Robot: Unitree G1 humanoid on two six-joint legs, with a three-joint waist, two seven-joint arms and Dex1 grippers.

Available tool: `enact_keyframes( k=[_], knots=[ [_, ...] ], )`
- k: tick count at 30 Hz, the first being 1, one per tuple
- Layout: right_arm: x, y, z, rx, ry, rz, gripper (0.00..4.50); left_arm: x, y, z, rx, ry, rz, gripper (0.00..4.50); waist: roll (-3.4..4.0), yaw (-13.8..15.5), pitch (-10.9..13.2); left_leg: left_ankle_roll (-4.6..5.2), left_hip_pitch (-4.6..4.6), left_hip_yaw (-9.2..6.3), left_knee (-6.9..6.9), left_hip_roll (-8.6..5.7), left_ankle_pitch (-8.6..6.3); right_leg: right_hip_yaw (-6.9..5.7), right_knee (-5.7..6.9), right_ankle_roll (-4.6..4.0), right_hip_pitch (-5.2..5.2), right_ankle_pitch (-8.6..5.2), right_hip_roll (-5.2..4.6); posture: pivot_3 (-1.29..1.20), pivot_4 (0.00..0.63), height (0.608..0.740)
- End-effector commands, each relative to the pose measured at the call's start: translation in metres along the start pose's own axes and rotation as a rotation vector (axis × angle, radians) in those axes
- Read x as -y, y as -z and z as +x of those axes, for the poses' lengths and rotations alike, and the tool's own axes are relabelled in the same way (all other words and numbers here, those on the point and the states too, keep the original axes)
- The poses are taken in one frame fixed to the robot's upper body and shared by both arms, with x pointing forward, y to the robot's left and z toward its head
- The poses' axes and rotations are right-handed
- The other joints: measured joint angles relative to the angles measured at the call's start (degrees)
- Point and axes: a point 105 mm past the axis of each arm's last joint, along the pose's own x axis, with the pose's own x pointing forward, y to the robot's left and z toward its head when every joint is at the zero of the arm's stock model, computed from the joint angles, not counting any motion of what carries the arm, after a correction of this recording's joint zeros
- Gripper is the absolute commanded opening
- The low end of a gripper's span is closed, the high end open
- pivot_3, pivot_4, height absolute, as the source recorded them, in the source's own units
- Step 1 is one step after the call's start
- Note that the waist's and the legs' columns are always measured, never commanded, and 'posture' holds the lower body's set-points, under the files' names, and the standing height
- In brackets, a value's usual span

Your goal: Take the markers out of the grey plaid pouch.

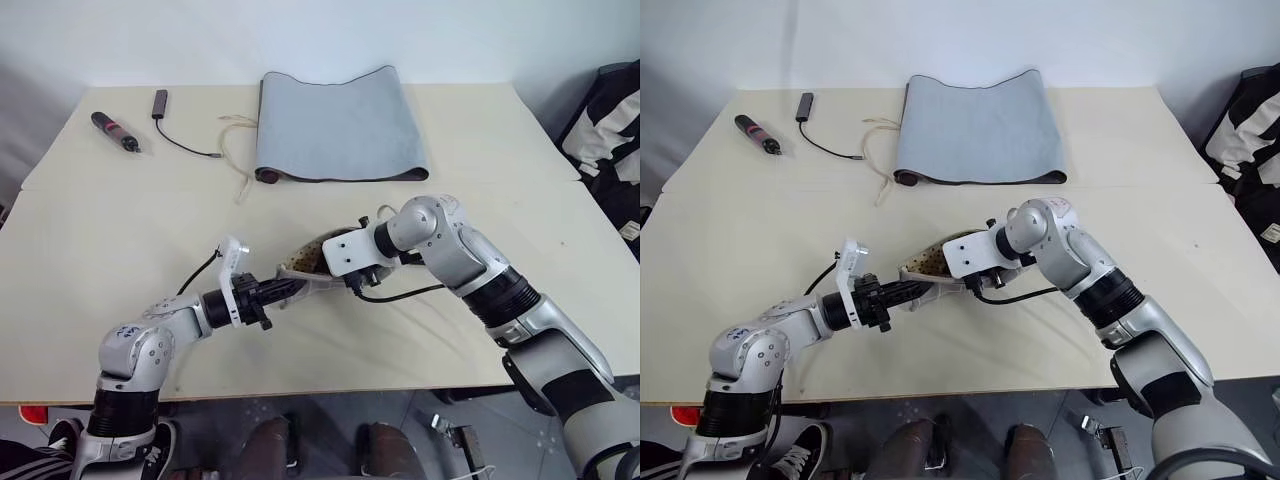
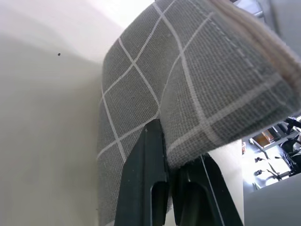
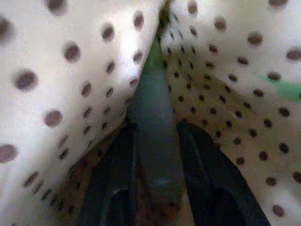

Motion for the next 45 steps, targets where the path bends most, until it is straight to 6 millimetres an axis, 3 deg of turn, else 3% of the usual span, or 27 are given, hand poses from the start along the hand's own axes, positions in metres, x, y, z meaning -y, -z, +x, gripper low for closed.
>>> enact_keyframes(
  k=[1, 12, 18, 26, 32, 35, 40, 45],
  knots=[
    [-0.015, 0.011, 0.007, -0.043, -0.074, 0.042, 1.32, 0.013, -0.009, 0.003, 0.028, 0.057, 0.033, 0.0, 0.0, 0.0, 0.0, 0.0, 0.0, 0.0, 0.0, 0.0, 0.0, 0.0, 0.0, 0.0, 0.0, 0.0, 0.0, 0.0, 0.15, 0.74],
    [-0.02, 0.012, 0.015, -0.045, -0.093, 0.064, 1.32, 0.014, -0.01, 0.005, 0.031, 0.06, 0.034, 0.0, -0.02, 0.0, 0.0, 0.0, 0.0, 0.0, -0.01, 0.0, -0.01, 0.0, -0.02, 0.0, 0.0, 0.0, -0.01, 0.0, 0.15, 0.74],
    [-0.01, 0.008, 0.01, -0.025, -0.03, 0.053, 0.03, 0.015, -0.01, 0.005, 0.034, 0.058, 0.035, 0.0, -0.05, 0.0, 0.0, -0.01, 0.03, 0.0, -0.02, 0.0, -0.01, 0.01, -0.02, 0.0, 0.02, 0.0, -0.01, 0.0, 0.15, 0.74],
    [0.009, -0.003, -0.017, 0.028, 0.068, 0.035, 0.03, 0.013, -0.011, 0.004, 0.04, 0.051, 0.035, 0.0, -0.05, 0.2, 0.0, -0.01, -0.06, 0.01, -0.03, -0.01, -0.01, 0.02, -0.02, 0.0, -0.08, 0.0, -0.02, 0.0, 0.15, 0.74],
    [0.007, -0.005, -0.018, 0.042, 0.062, 0.058, 0.03, 0.014, -0.012, 0.005, 0.05, 0.068, 0.002, 0.0, -0.05, 0.2, 0.0, 0.0, -0.09, 0.01, -0.07, -0.01, -0.01, 0.0, -0.04, 0.0, -0.09, 0.0, -0.02, 0.0, 0.15, 0.74],
    [0.008, -0.008, -0.015, 0.044, 0.052, 0.058, 0.58, 0.019, -0.012, 0.003, 0.033, 0.105, -0.027, 0.0, -0.05, 0.2, 0.0, 0.0, -0.09, 0.01, -0.07, -0.01, -0.01, 0.0, -0.04, 0.0, -0.09, 0.0, -0.01, 0.0, 0.15, 0.74],
    [0.007, -0.012, -0.017, 0.034, 0.034, 0.028, 2.21, 0.022, -0.015, -0.006, 0.034, 0.14, -0.081, 0.0, -0.05, 0.1, 0.0, 0.0, -0.09, 0.01, -0.08, 0.0, -0.01, 0.01, -0.03, 0.0, -0.1, 0.0, 0.0, 0.0, 0.15, 0.74],
    [-0.006, -0.025, -0.038, 0.047, -0.051, 0.045, 2.21, 0.035, -0.014, -0.021, -0.002, 0.246, -0.178, 0.0, -0.04, 0.1, 0.0, -0.01, -0.13, 0.0, -0.11, 0.03, -0.02, 0.01, -0.01, 0.0, -0.12, 0.0, 0.02, 0.0, 0.15, 0.74]
  ],
)
